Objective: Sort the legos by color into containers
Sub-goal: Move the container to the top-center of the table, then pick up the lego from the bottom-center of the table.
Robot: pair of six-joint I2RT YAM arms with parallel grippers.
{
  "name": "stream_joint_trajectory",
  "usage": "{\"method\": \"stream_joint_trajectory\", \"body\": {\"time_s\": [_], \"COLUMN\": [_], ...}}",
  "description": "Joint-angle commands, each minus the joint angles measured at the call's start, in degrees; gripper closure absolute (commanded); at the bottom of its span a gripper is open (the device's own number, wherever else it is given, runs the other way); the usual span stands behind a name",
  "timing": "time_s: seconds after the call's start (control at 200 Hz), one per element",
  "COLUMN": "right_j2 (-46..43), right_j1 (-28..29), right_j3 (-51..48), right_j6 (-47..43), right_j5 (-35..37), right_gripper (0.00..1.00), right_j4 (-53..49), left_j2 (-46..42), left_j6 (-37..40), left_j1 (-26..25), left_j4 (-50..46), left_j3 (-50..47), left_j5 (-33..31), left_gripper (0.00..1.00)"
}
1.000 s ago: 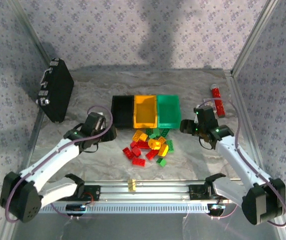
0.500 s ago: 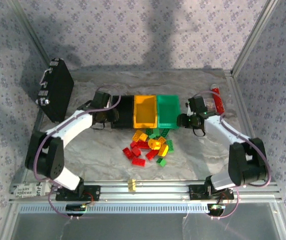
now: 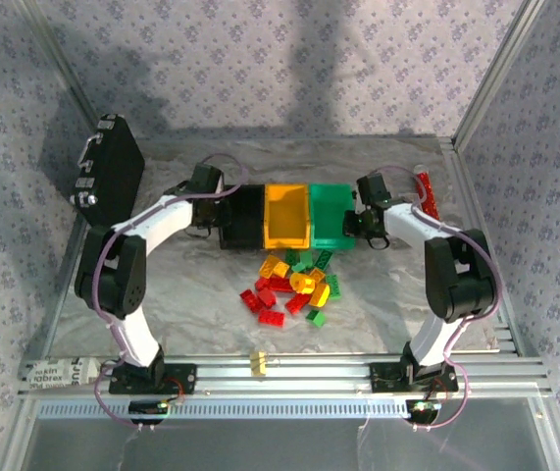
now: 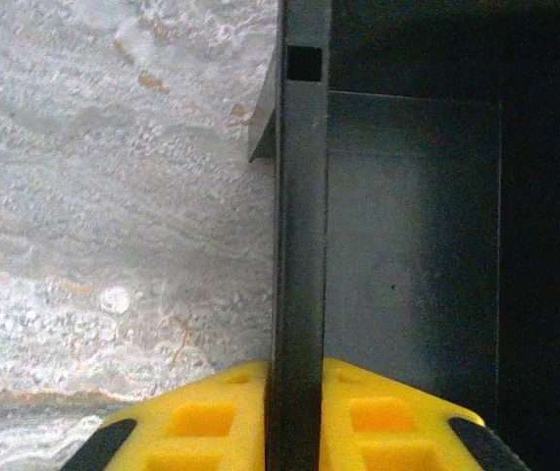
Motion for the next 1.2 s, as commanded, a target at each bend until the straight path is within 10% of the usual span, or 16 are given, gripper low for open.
{"method": "stream_joint_trajectory", "body": {"time_s": [0.0, 0.41, 0.565, 0.65, 0.954, 1.194], "right_j2": [1.90, 5.59, 3.15, 1.48, -11.05, -19.24], "right_j1": [0.33, -0.29, -0.17, -0.04, 4.67, 11.30], "right_j3": [2.16, 9.88, 9.41, 9.63, 6.63, -3.92], "right_j6": [0.99, -0.85, -0.76, -0.59, 1.38, 5.81], "right_j5": [0.02, 2.67, 3.73, 4.45, 6.56, 2.05], "right_gripper": [0.81, 0.80, 0.56, 0.47, 0.45, 0.46], "right_j4": [-1.37, -5.71, -6.26, -7.35, -12.37, -12.91], "left_j2": [2.25, 5.97, 3.81, 1.45, -15.15, -34.43], "left_j6": [0.33, 0.42, 0.15, -0.11, -3.16, -9.76], "left_j1": [-0.56, -0.53, -0.56, -0.56, -2.26, -13.23], "left_j4": [-0.78, -2.59, -3.31, -3.73, -4.91, -0.42], "left_j3": [2.99, 9.05, 8.74, 8.43, 0.42, -19.60], "left_j5": [3.27, 2.43, 1.01, -0.12, -2.03, -7.10], "left_gripper": [0.85, 0.85, 0.37, 0.27, 0.26, 0.25]}}
